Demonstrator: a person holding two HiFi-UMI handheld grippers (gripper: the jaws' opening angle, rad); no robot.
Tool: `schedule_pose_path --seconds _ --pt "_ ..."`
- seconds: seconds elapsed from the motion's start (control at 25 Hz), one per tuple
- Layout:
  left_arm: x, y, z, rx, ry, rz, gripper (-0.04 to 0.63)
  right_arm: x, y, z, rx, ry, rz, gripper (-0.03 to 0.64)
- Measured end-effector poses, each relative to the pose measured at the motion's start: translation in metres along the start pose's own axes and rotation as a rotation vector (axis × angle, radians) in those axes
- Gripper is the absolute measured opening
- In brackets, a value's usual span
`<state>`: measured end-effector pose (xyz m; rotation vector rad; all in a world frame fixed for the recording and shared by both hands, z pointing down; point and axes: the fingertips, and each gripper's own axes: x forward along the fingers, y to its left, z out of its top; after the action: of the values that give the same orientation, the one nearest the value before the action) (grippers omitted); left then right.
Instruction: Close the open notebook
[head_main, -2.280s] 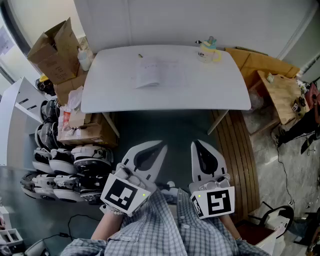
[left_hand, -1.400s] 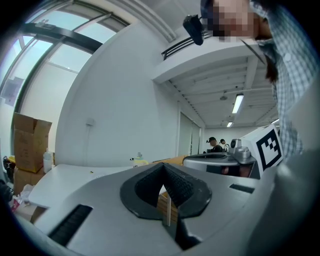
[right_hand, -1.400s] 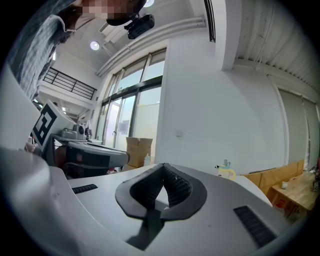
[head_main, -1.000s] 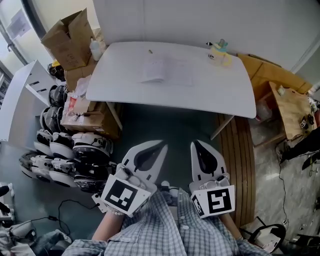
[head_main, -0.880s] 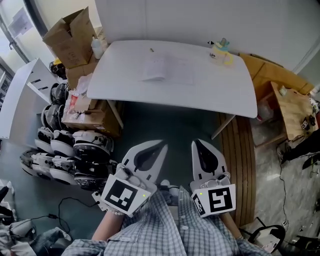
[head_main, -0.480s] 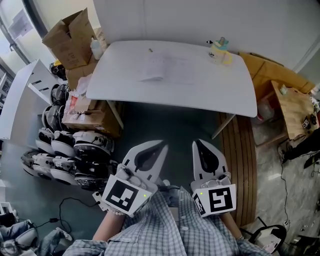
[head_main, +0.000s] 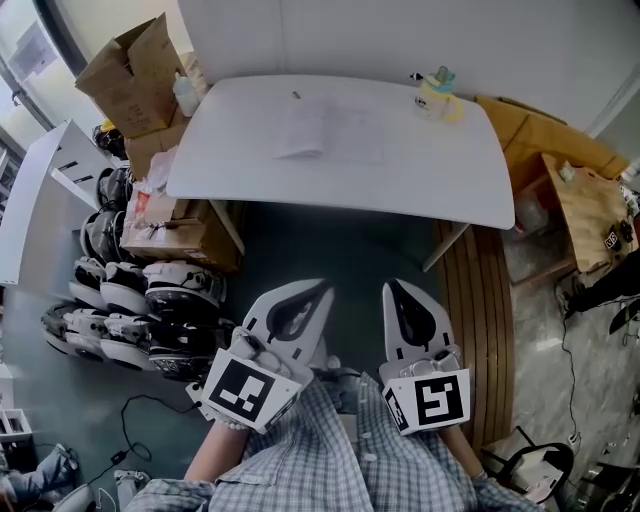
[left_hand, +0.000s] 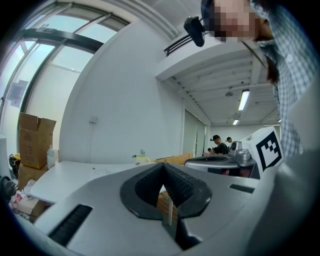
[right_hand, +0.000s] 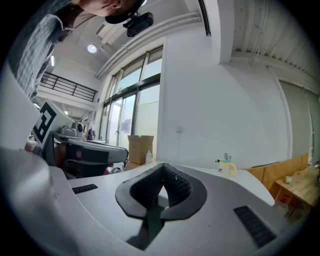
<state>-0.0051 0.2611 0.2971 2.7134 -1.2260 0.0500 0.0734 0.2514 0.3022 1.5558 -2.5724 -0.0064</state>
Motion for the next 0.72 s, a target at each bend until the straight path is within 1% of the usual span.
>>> schedule_pose_path --seconds 0.08,0.2,0.32,0.44,0.56,0.72 --pt "0.003 0.004 -0.001 -0.001 -0.001 -0.006 -0.002 0.004 0.0 0.0 -0.008 0.001 -0.002 0.012" --pt "0.011 0.008 -0.002 0.016 -0.005 -0.021 -0.002 0.009 -0.004 -0.004 -0.013 0.01 -0.014 0.012" --pt "0.02 0.013 0.0 0.013 0.012 -0.035 -0.002 0.02 -0.011 -0.003 -0.01 0.016 -0.025 0.012" --pt "0.029 0.025 0.002 0.004 0.016 -0.041 -0.002 0.035 -0.014 0.001 -0.018 0.012 -0.026 0.012" --pt "0.04 0.038 0.007 -0.001 0.001 -0.043 -0.002 0.05 -0.017 0.004 -0.034 0.014 -0.025 0.012" --pt "0.053 0.053 0.012 0.016 0.006 -0.056 -0.002 0.068 -0.025 0.004 -0.032 0.026 -0.032 0.012"
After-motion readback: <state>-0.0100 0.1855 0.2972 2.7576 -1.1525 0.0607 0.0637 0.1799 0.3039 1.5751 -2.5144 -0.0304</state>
